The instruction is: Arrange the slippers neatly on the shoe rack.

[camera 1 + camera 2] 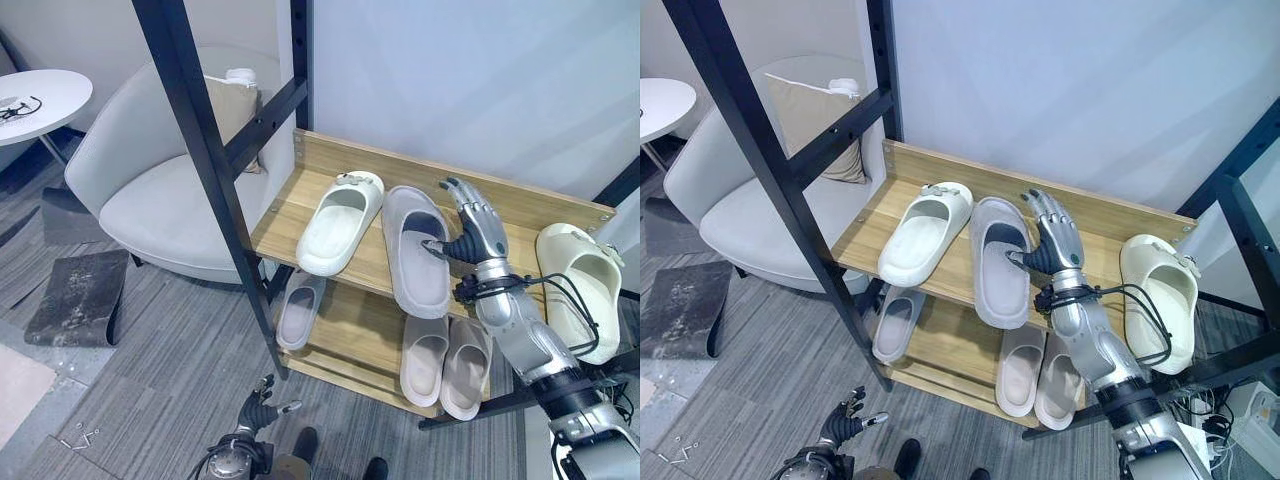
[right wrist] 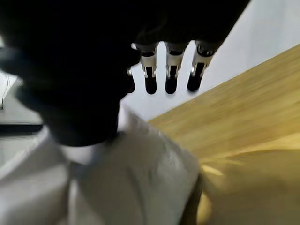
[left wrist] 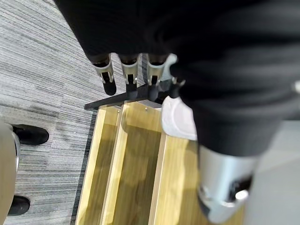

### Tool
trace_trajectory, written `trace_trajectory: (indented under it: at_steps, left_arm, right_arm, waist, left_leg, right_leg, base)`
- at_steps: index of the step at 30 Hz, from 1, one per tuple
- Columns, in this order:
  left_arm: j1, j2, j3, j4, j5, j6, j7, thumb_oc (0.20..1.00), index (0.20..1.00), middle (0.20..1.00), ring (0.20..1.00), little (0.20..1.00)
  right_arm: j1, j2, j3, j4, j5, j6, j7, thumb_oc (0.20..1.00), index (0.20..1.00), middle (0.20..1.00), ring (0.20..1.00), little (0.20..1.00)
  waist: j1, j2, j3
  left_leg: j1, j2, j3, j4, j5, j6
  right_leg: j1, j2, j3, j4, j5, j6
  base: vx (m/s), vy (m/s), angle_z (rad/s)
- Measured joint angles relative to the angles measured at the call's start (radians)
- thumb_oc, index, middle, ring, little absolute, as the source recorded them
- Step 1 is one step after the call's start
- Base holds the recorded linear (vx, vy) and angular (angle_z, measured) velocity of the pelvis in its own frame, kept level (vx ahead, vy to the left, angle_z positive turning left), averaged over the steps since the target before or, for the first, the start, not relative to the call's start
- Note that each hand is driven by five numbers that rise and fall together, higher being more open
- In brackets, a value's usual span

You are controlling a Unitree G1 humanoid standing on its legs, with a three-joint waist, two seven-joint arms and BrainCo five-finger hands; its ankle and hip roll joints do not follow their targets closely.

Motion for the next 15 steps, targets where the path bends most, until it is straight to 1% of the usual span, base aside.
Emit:
trace_trajectory:
  at_steps: [4,8,11,12,14,15]
  left_arm:
    - [0.005,0.005,-0.001,0.002,0.000,-0.002,-0.005,1.000,1.000,1.000,1.000,1.000]
    - [0.005,0.010,-0.001,0.026,0.000,-0.002,-0.007,1.000,1.000,1.000,1.000,1.000]
    - [-0.002,0.010,0.000,0.028,0.000,-0.002,-0.007,1.000,1.000,1.000,1.000,1.000]
    - [-0.003,0.009,0.001,0.030,0.000,-0.002,-0.007,1.000,1.000,1.000,1.000,1.000]
    - [-0.006,0.004,0.002,0.029,0.000,-0.002,-0.006,1.000,1.000,1.000,1.000,1.000]
    - [-0.006,0.003,0.004,0.029,0.000,-0.001,-0.003,1.000,1.000,1.000,1.000,1.000]
  right_arm:
    - [-0.096,-0.037,0.061,0.081,-0.005,0.004,-0.005,0.200,0.200,0.200,0.200,0.200]
    - [-0.114,-0.043,0.064,0.099,-0.005,0.004,0.000,0.200,0.200,0.200,0.200,0.200]
    - [-0.108,-0.070,0.058,0.083,-0.004,0.005,0.001,0.200,0.200,0.200,0.200,0.200]
    - [-0.092,-0.071,0.041,0.058,-0.003,0.008,0.003,0.200,0.200,0.200,0.200,0.200]
    - [-0.023,-0.063,-0.046,-0.054,-0.001,0.020,-0.002,0.200,0.200,0.200,0.200,0.200]
    - [0.001,-0.065,-0.091,-0.120,0.000,0.022,-0.011,0.200,0.200,0.200,0.200,0.200]
  waist:
    - [0.011,0.000,0.000]
    - [0.013,-0.003,-0.003]
    - [0.013,-0.002,-0.004]
    - [0.012,0.001,-0.004]
    - [0.020,0.010,-0.005]
    - [0.012,0.018,-0.001]
  left_leg:
    - [-0.003,0.000,-0.007,0.000,0.002,-0.003]
    - [-0.011,0.000,-0.019,0.000,0.005,-0.006]
    - [-0.018,-0.001,-0.028,0.000,0.010,-0.008]
    - [-0.018,-0.001,-0.028,0.000,0.010,-0.009]
    - [-0.029,-0.003,-0.034,0.000,0.012,-0.008]
    - [-0.030,-0.004,-0.032,0.000,0.012,-0.008]
  right_leg:
    - [-0.001,0.001,-0.004,0.000,0.000,0.000]
    - [-0.004,0.002,-0.014,0.000,0.000,0.000]
    - [-0.007,0.002,-0.026,0.000,0.001,-0.002]
    - [-0.007,0.002,-0.026,0.000,0.001,-0.002]
    - [-0.013,0.001,-0.033,0.000,0.002,-0.004]
    - [-0.016,0.000,-0.031,0.000,0.003,-0.005]
  base:
    - [0.00,-0.002,0.02]
    - [0.00,0.000,0.08]
    - [-0.01,0.006,0.12]
    - [-0.01,0.012,0.05]
    - [0.00,0.014,0.08]
    - [-0.01,0.012,0.13]
